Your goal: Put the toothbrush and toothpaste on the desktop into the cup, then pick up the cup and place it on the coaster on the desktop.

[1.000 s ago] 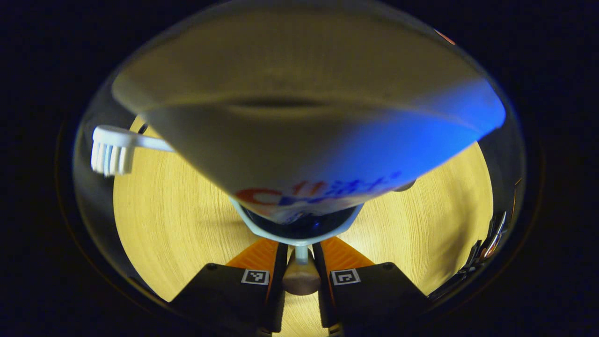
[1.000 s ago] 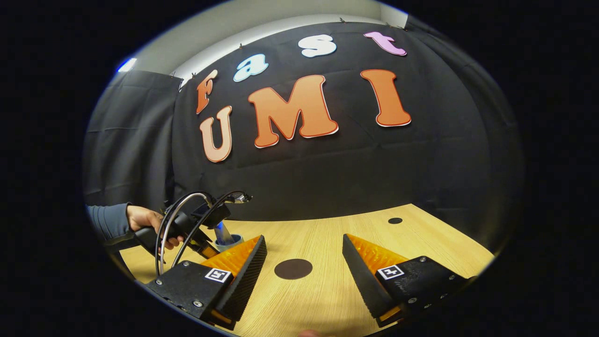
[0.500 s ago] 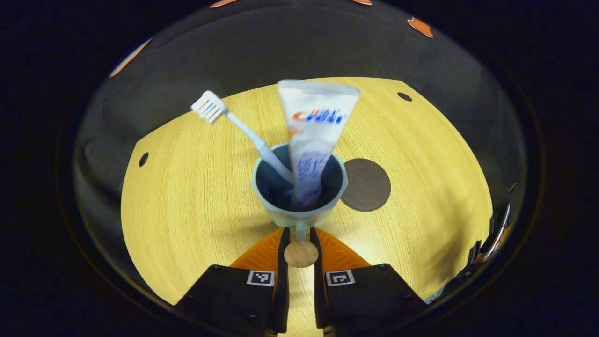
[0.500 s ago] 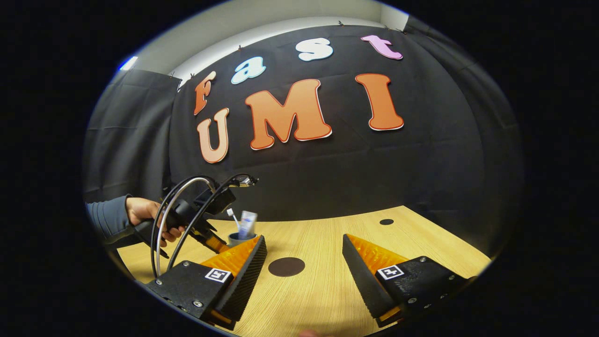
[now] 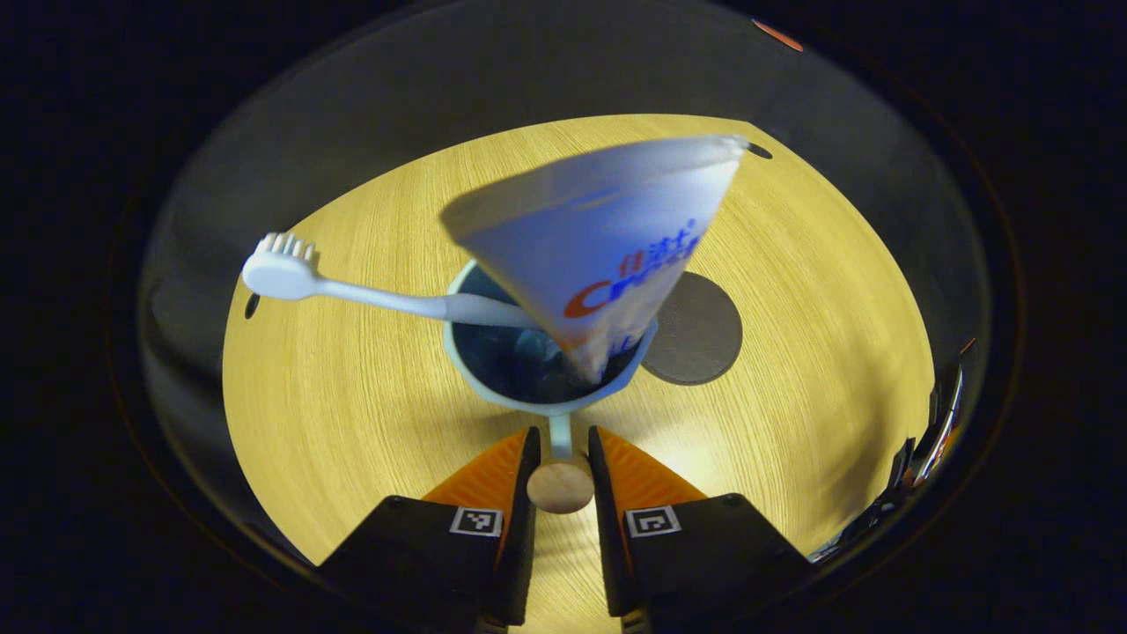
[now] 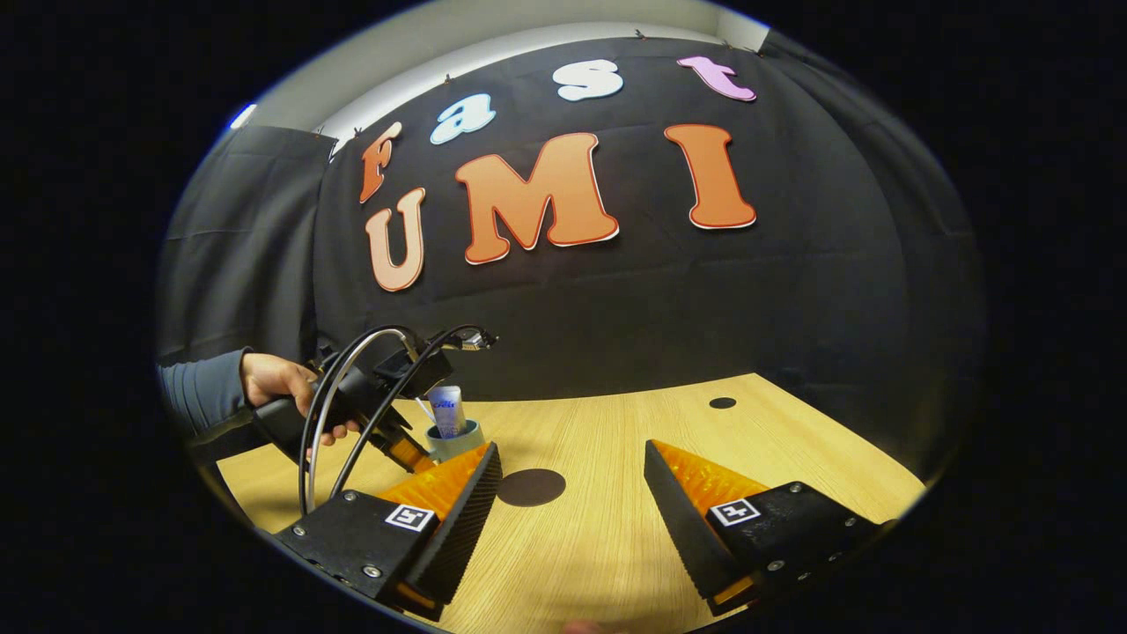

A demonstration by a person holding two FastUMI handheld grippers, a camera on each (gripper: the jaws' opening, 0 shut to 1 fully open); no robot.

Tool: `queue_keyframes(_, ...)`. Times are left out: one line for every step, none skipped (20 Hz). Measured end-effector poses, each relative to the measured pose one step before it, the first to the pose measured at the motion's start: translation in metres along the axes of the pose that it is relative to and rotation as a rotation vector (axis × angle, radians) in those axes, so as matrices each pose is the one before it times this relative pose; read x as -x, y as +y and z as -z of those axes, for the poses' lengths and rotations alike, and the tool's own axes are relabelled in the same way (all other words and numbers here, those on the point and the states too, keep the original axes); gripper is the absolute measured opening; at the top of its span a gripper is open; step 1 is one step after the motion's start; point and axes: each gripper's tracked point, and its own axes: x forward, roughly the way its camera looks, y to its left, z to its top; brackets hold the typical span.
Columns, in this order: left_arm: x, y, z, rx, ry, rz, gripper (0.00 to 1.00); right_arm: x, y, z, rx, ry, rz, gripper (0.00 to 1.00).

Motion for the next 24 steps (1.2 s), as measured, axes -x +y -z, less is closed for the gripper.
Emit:
queue_keyframes(-0.01418,-0.00241,-0.00817,-0.00508,0.00903,-0.00714,0.37,-0.00045,-0.00156,0.00045,-0.001,0.0015,0.0036,0.98)
queue_keyframes(-0.01294,-0.00375,-0.00412,-0.00126,0.00136,-0.00476,0.41,-0.00013,-0.00104,-0.00098,-0.00417,-0.00077,0.00166,0.98)
queue_keyframes(-0.01515,-0.00085,-0.01429,-0.00285,0.00099,-0.00805,0.55,-0.00011,-0.00042,-0.00173,-0.0059,-0.0032,-0.00156,0.98)
queue_keyframes(-0.00155,0.00171,-0.01158,0.00354,0.00065,-0.00427,0.59,0.00062,-0.00019,0.00063,-0.00432,-0.00153,-0.00101,0.98)
queue_keyframes(-0.03341,-0.00747,-0.02368,-0.00196,0.00461,0.00124,0.58,0.0002,-0.00161,0.00066,-0.00256,-0.00051,0.003,0.98)
queue_keyframes(-0.00229,-0.00387,0.00491,0.00445,0.00627,0.00269,0.59,-0.00042,-0.00112,0.00078,-0.00052,0.00165,0.00065,0.98)
queue_keyframes(-0.02206,-0.00446,-0.00915,0.00053,-0.00261,0.00535,0.58,-0.00079,-0.00132,0.00044,0.0002,0.00137,0.00483,0.98)
queue_keyframes(-0.00525,-0.00398,0.00539,0.01626,0.00258,-0.00362,0.58,0.00026,-0.00186,0.00084,-0.00163,-0.00006,0.00293,0.98)
queue_keyframes(-0.01539,-0.00807,-0.00829,0.00221,0.00327,0.00555,0.38,-0.00036,-0.00148,-0.00007,-0.00486,0.00087,0.00308,0.98)
queue_keyframes(-0.01619,-0.00414,-0.00642,0.00578,-0.00734,-0.00479,0.38,-0.0003,-0.00029,-0.00119,-0.00625,0.00018,-0.0009,0.98)
queue_keyframes(-0.01623,-0.00605,-0.00742,0.00405,0.00153,-0.00154,0.34,-0.00036,-0.00009,0.00021,-0.00479,0.00004,-0.00038,0.98)
queue_keyframes(-0.02247,-0.00538,-0.00896,0.00382,-0.01196,-0.00212,0.33,-0.00006,-0.00023,0.00097,-0.0026,-0.0013,0.0018,0.98)
queue_keyframes(-0.01845,-0.00658,-0.00771,-0.00087,-0.00202,0.00428,0.31,-0.00044,-0.00019,-0.0009,-0.00009,-0.00046,-0.00063,0.98)
queue_keyframes(-0.02063,-0.00508,-0.00862,0.00835,-0.01023,-0.0021,0.31,-0.00019,-0.00018,0.00034,0.00167,0.0014,0.00184,0.98)
queue_keyframes(-0.02076,-0.00509,-0.00872,-0.00164,-0.00568,-0.0079,0.32,0.00019,0.00049,-0.0005,0.00353,0.0002,-0.00189,0.98)
queue_keyframes(-0.02041,-0.00418,-0.00983,0.003,-0.0085,-0.00648,0.32,0.00049,0.00002,0.00172,0.0042,-0.00137,0.00281,0.98)
queue_keyframes(-0.0201,-0.00583,-0.01029,-0.00003,-0.00937,-0.0026,0.32,0.00002,-0.00065,-0.00145,0.00381,-0.00254,0.00165,0.98)
queue_keyframes(-0.01271,-0.007,-0.00488,-0.00118,-0.00804,-0.0001,0.32,-0.00012,-0.00067,0.00092,0.0012,0.00118,0.00118,0.98)
queue_keyframes(0.01227,-0.00529,0.0072,0.00148,-0.00959,0.00101,0.32,-0.00013,-0.00119,-0.00105,-0.00214,0.00179,0.00059,0.98)
queue_keyframes(-0.00056,-0.01075,-0.00557,-0.00452,-0.01137,0.00248,0.31,0.00001,0.00087,0.00006,-0.00338,0.00033,-0.00139,0.98)
queue_keyframes(-0.00432,-0.0109,-0.00486,-0.0027,-0.01314,0.00276,0.31,0.0002,0.0,0.0005,-0.00204,0.00009,0.00118,0.98)
queue_keyframes(0.00257,-0.01012,-0.00323,-0.00709,-0.01252,0.00726,0.31,0.00067,-0.00026,-0.00091,0.00027,-0.00118,-0.00144,0.98)
queue_keyframes(-0.00591,-0.01245,-0.00528,-0.00365,-0.0112,0.01026,0.31,0.00058,-0.00035,-0.00107,0.00204,0.00023,0.00126,0.98)
queue_keyframes(-0.00623,-0.01433,-0.00519,-0.00862,-0.00651,0.01319,0.31,0.00067,-0.00024,0.00148,0.00266,0.00033,0.00191,0.98)
